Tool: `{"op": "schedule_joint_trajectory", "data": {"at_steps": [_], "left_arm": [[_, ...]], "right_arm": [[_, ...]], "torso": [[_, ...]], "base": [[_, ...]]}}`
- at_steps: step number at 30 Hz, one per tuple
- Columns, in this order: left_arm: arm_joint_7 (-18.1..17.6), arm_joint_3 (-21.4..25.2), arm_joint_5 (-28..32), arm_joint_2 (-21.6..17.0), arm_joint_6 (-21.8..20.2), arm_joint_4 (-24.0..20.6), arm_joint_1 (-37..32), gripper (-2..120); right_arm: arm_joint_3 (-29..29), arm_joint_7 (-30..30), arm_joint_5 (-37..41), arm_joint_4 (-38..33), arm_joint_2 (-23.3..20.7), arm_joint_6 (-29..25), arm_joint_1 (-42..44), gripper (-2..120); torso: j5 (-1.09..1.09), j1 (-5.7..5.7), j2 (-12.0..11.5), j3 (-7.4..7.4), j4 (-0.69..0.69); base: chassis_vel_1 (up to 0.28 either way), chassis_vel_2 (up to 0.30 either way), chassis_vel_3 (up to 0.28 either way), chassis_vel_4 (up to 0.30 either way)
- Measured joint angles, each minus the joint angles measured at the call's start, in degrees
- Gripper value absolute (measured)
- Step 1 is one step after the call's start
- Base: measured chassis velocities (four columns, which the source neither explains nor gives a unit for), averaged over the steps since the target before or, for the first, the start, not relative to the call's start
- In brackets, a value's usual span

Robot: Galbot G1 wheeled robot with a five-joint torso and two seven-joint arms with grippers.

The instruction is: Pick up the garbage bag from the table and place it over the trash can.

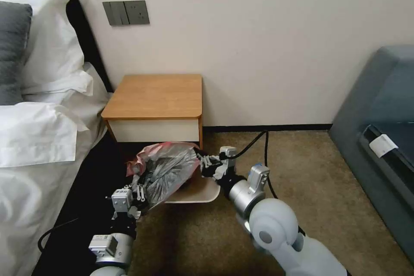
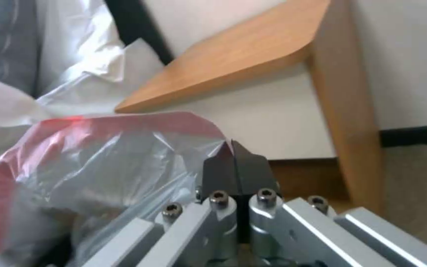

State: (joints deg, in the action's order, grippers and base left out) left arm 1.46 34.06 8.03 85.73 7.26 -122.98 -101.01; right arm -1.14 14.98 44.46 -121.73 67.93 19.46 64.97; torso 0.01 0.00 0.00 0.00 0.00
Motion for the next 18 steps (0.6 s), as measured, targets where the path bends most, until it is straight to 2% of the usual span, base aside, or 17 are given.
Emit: {"op": "schedule_joint_trajectory", "data": {"at_steps": [9,18], "left_arm": [[0.00,0.23,0.33,0.06,0.06,0.38,0.51,7],[-0.06,2.47,2.03,0.01,-0.29,-0.22,1.61,7]], "right_arm": [[3.07,-0.77,-0.55,-0.81,-2.64,-0.32,1.78,0],[4.86,-1.62,-4.03,-1.74,-4.32,-0.91,4.63,0]], "torso": [[0.00,0.00,0.00,0.00,0.00],[-0.01,0.00,0.00,0.00,0.00]], "base": [[0.000,0.000,0.000,0.000],[0.000,0.000,0.000,0.000]]}}
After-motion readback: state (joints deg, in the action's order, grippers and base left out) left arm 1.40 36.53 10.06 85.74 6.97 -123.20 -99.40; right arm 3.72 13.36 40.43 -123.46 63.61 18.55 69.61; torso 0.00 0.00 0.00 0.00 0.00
